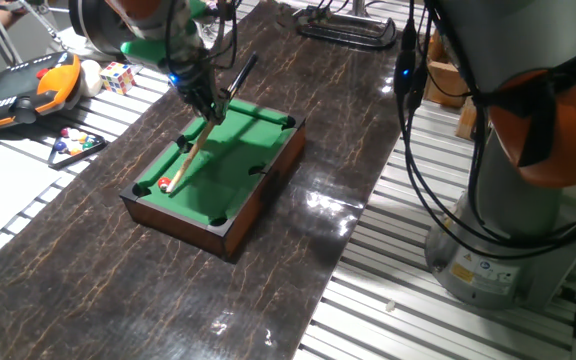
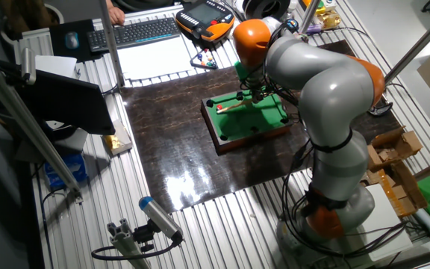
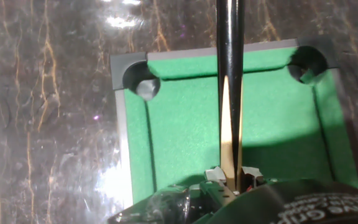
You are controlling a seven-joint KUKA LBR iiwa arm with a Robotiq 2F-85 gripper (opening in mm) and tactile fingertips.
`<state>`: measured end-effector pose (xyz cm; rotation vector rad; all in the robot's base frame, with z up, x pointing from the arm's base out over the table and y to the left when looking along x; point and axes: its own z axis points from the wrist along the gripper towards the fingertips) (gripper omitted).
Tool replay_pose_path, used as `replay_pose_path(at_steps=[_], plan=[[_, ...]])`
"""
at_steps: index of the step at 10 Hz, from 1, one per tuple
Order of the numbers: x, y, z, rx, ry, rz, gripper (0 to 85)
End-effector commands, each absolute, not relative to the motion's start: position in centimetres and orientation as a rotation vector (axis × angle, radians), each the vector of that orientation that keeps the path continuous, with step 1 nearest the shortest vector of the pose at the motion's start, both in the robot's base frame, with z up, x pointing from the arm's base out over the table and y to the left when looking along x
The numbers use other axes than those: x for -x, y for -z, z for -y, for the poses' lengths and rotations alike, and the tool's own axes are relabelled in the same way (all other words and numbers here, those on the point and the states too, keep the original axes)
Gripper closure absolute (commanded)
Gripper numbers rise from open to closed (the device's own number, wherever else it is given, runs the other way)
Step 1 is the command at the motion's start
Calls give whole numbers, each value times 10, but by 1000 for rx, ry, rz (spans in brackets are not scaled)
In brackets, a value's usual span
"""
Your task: Hit the pool ball
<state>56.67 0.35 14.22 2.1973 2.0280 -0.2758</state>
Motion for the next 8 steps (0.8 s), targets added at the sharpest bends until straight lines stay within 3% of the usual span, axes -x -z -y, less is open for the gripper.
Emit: replay_pose_path(at_steps=[1,4,6,8], plan=[[-567,-141,-3,-2201,274,-2034,727],[-567,-139,-4,-2206,269,-2042,607],[-569,-131,-6,-2211,258,-2047,643],[-570,-124,-6,-2208,247,-2038,570]])
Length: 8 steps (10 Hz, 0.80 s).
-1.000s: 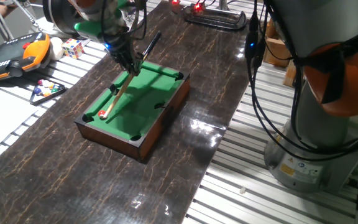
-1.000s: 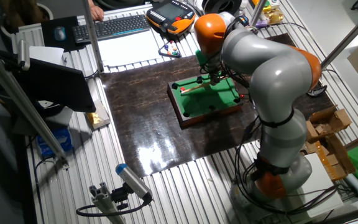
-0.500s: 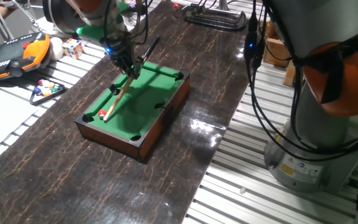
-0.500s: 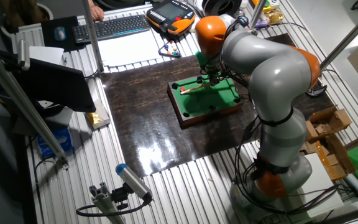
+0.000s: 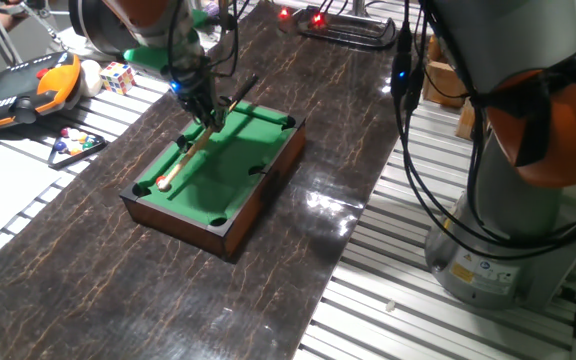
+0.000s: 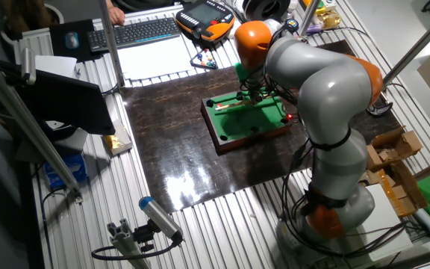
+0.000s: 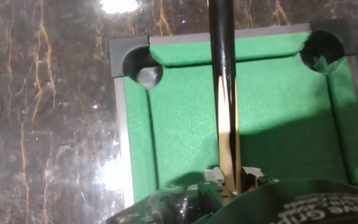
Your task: Hit the pool ball
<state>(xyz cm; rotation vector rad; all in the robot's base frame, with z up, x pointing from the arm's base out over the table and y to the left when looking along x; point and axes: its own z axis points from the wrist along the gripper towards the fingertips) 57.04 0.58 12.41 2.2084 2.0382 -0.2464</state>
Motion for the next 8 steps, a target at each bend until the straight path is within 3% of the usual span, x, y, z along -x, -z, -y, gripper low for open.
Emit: replay_pose_path(at_steps=[1,4,6,8], plan=[[-571,-123,-6,-2208,242,-2038,633],[-571,-125,-7,-2211,242,-2047,650],[-569,-141,-10,-2206,252,-2108,660],[-562,-169,-23,-2078,246,-2284,813]])
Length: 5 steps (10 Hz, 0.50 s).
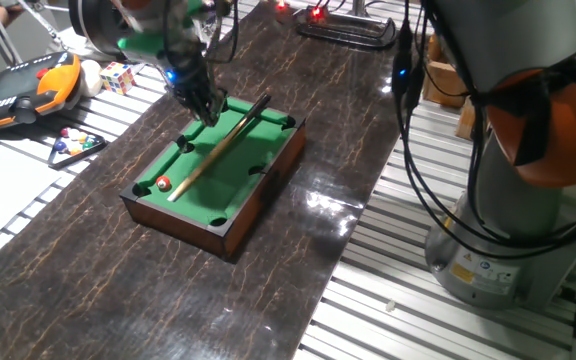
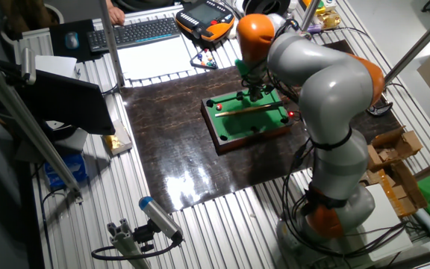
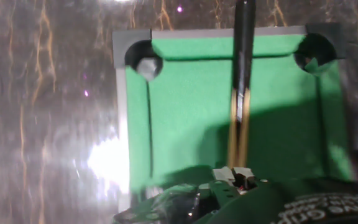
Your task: Hit the pool ball
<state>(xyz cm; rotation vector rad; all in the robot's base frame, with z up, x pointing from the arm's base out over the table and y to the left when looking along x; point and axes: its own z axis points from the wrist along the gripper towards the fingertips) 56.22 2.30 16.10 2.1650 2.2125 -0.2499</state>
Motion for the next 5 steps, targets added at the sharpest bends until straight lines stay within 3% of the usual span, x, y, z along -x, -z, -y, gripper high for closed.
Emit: replay_pose_path(at_steps=[1,5], plan=[[-559,-181,-33,-1999,232,-2382,843],[-544,-207,-45,-1579,20,-2756,843]])
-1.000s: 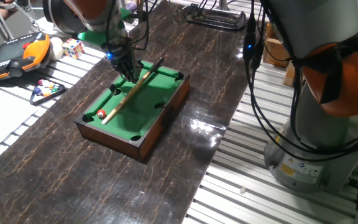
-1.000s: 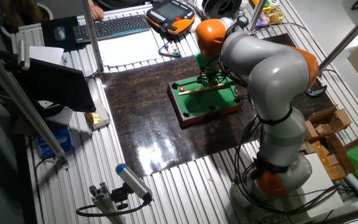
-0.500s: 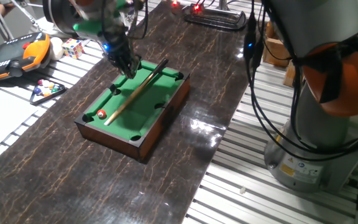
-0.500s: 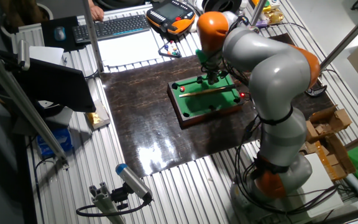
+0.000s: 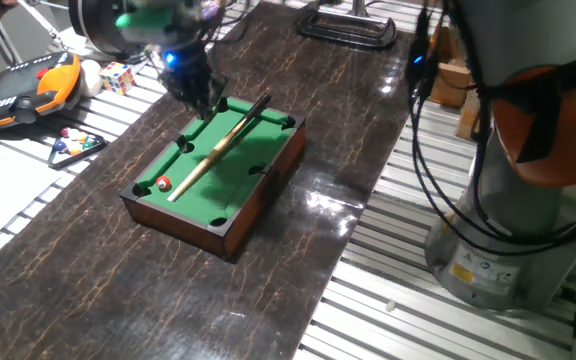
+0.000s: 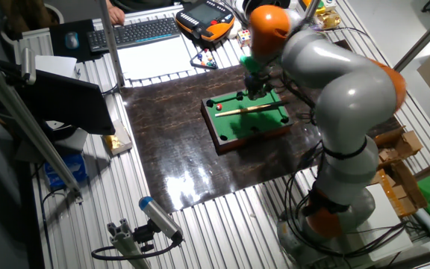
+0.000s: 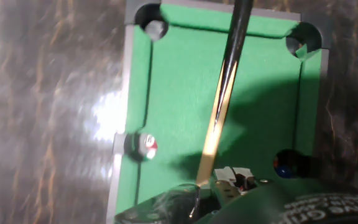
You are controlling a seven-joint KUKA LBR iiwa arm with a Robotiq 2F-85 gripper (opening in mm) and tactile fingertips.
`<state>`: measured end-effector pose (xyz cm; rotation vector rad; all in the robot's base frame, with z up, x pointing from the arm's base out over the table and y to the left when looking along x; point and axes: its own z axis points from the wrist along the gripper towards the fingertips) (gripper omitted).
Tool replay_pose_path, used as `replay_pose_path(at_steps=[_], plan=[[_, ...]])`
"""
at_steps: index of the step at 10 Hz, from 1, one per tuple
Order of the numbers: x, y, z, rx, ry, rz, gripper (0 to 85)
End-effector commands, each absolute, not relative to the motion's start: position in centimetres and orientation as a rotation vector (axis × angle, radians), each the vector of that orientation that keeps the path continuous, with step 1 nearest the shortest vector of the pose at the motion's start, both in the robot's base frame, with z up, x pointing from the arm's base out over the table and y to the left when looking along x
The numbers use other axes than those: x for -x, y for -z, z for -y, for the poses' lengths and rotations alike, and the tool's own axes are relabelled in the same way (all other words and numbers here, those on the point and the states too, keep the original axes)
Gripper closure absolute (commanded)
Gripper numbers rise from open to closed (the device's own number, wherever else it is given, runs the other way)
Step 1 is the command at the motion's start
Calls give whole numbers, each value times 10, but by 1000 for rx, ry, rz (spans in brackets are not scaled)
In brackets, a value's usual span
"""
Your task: Hit the pool ball
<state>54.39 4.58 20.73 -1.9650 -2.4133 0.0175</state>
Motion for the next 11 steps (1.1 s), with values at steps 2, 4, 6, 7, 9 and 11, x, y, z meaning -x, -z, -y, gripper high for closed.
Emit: replay_pose_path(at_steps=[2,4,6,7,9,11], plan=[[-538,-212,-54,1426,7,2752,843],[-530,-212,-64,1266,27,2852,843],[-522,-209,-76,1194,85,2862,843],[-518,-207,-81,1168,65,2903,843],[-515,-205,-84,1133,59,2938,843],[-516,-205,-83,1112,84,2931,843]])
